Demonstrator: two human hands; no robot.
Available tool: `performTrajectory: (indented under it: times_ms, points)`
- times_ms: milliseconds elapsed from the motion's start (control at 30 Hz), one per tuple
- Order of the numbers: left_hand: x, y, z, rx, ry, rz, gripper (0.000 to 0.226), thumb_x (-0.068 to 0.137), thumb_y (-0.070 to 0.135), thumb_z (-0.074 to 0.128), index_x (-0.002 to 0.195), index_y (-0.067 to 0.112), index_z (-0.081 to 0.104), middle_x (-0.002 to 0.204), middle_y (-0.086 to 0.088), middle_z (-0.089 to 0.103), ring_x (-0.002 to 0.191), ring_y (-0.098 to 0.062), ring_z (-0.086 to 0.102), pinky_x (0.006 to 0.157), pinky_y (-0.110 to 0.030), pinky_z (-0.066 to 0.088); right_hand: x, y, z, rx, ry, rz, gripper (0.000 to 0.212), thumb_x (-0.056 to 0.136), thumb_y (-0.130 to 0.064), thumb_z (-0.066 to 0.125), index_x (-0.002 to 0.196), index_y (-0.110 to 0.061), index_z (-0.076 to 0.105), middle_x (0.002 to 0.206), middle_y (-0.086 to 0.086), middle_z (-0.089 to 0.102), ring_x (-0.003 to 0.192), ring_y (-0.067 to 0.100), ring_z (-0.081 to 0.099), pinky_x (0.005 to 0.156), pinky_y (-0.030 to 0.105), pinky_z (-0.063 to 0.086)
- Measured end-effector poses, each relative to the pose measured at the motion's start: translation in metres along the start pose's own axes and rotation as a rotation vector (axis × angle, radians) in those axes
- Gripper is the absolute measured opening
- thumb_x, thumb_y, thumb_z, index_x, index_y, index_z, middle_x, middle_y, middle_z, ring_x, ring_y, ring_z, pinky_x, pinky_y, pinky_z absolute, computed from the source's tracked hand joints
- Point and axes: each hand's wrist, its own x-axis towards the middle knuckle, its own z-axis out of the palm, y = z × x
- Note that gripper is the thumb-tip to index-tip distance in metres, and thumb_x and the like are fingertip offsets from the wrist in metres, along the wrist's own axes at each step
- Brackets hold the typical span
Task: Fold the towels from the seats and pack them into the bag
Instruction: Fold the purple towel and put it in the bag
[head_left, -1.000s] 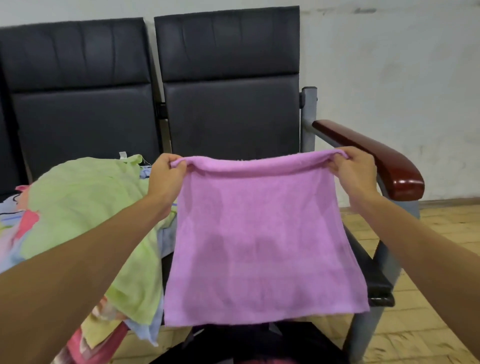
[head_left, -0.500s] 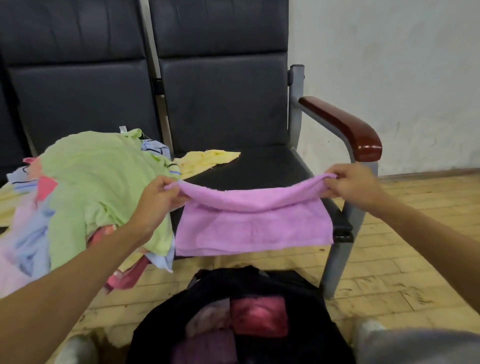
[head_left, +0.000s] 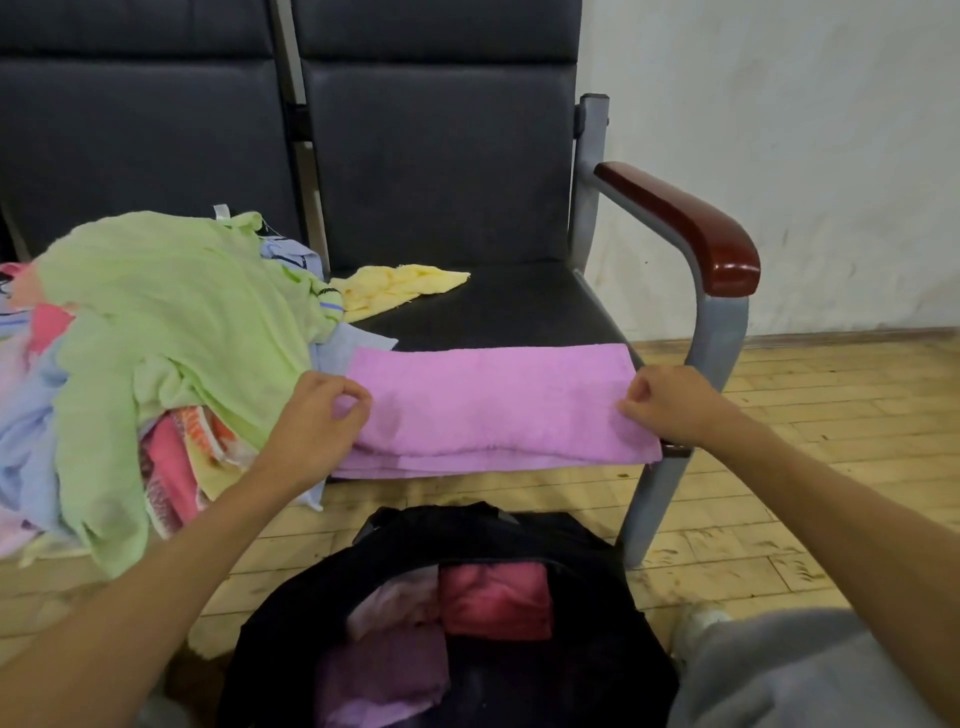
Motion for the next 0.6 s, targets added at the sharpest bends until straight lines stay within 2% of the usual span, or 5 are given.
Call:
performTrajectory:
  times_ms: [167, 267, 367, 500, 600]
  points:
    - [0.006, -0.007, 0.009, 0.254, -0.051, -0.179, 0.043, 0.092, 0.022, 0.060, 0.126, -0.002, 0.055, 0.126, -0.021, 0.045, 0.119, -0.033, 0.044, 0.103, -0.035, 0.035, 0.011, -0.002, 0.007, 0.102, -0.007, 0.213, 0.034, 0.087, -0.037, 0.070, 0.085, -0.007, 0.055, 0.073, 0.001, 0.053, 0.066, 0.015, 0.051, 0.050, 0.022, 0.033]
    - [0.010, 0.008, 0.007, 0.499, -0.188, -0.312, 0.044, 0.093, 0.043, 0.050, 0.114, 0.005, 0.057, 0.124, -0.018, 0.047, 0.118, -0.035, 0.042, 0.098, -0.038, 0.035, 0.015, -0.002, 0.008, 0.195, -0.049, 0.300, 0.037, 0.085, -0.038, 0.072, 0.089, -0.008, 0.052, 0.082, 0.003, 0.055, 0.080, 0.020, 0.055, 0.062, 0.025, 0.042]
    - [0.011, 0.022, 0.006, 0.530, -0.228, -0.358, 0.039, 0.090, 0.042, 0.053, 0.114, 0.011, 0.055, 0.125, -0.014, 0.047, 0.120, -0.034, 0.041, 0.098, -0.038, 0.036, 0.017, -0.003, 0.008, 0.280, -0.044, 0.331, 0.039, 0.083, -0.034, 0.077, 0.093, -0.006, 0.051, 0.093, 0.007, 0.057, 0.086, 0.023, 0.055, 0.071, 0.032, 0.043]
    - [0.008, 0.035, 0.009, 0.073, -0.173, -0.337, 0.029, 0.087, 0.015, 0.059, 0.115, 0.005, 0.059, 0.111, -0.009, 0.059, 0.101, -0.026, 0.053, 0.082, -0.031, 0.041, 0.016, -0.007, 0.009, 0.319, -0.041, 0.330, 0.031, 0.086, -0.032, 0.072, 0.087, -0.006, 0.056, 0.094, 0.009, 0.059, 0.081, 0.021, 0.055, 0.066, 0.030, 0.043]
    - [0.006, 0.038, 0.011, -0.380, -0.119, -0.521, 0.024, 0.084, 0.006, 0.059, 0.107, 0.004, 0.062, 0.104, -0.009, 0.065, 0.094, -0.027, 0.060, 0.071, -0.030, 0.048, 0.016, -0.014, 0.007, 0.411, 0.021, 0.325, 0.027, 0.087, -0.028, 0.069, 0.091, -0.003, 0.062, 0.097, 0.010, 0.059, 0.082, 0.021, 0.052, 0.068, 0.031, 0.041]
